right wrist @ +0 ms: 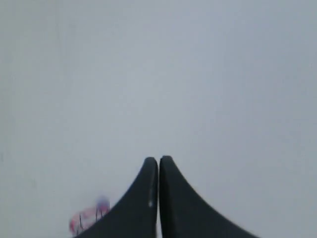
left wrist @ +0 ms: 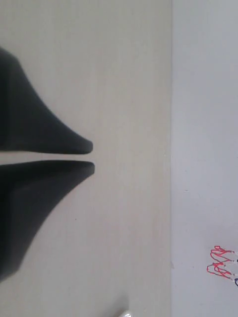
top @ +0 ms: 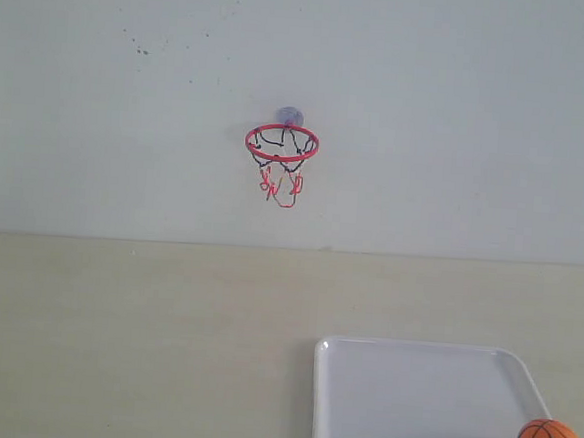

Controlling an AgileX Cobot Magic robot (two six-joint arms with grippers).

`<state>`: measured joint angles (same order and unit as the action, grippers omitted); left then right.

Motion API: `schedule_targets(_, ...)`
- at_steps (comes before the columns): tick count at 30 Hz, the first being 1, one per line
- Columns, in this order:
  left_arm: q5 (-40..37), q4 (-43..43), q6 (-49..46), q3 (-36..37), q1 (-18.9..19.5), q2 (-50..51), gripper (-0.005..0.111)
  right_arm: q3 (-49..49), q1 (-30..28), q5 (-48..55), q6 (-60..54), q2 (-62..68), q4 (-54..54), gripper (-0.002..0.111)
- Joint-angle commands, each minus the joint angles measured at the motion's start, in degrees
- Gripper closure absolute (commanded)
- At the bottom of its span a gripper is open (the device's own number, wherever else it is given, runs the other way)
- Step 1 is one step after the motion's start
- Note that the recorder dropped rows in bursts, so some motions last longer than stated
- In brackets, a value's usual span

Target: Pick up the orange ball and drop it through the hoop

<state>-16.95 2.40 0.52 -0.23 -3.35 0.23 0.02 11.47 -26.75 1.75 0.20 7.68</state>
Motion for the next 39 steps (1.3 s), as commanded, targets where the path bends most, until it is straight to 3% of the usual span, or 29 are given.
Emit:
schedule_targets(1, 0.52, -0.12, -0.08, 0.23, -0.20, -0.23, 0.103, -0.92, -0.36, -18.83, 0.26, -0.20, 6.05, 0.108)
schedule_targets(4, 0.52, -0.12, -0.08, 0.23, -0.20, -0.23, 0.103, -6.89, -0.36, -8.32, -4.21, 0.19, 13.26, 0.108)
schedule_targets(9, 0.52, -0.12, -0.08, 0.23, -0.20, -0.23, 0.103, -18.59, -0.36, 15.45, -19.93, 10.27, 14.36, 0.108)
schedule_targets(15, 0.52, -0.12, -0.08, 0.23, -0.20, -0.23, 0.103, -26.53, -0.49, 38.11, -23.30, 28.72, 14.06, 0.108)
schedule_targets(22, 0.52, -0.12, -0.08, 0.23, -0.20, -0.23, 0.103, -28.14, -0.49, 49.22, -15.93, 47.66, 12.93, 0.108)
schedule_targets(30, 0.52, -0.12, -0.08, 0.23, -0.20, -0.23, 0.103, -30.06, -0.49, 63.07, 4.98, 57.01, 16.21, 0.108)
schedule_targets(32, 0.52, -0.12, -0.08, 0.23, -0.20, -0.23, 0.103, -32.27, -0.49, 63.73, 0.93, 57.01, 13.77, 0.108)
schedule_targets(39, 0.52, -0.12, -0.08, 0.23, -0.20, -0.23, 0.103, -33.38, -0.49, 64.21, 3.05, 57.01, 12.17, 0.108)
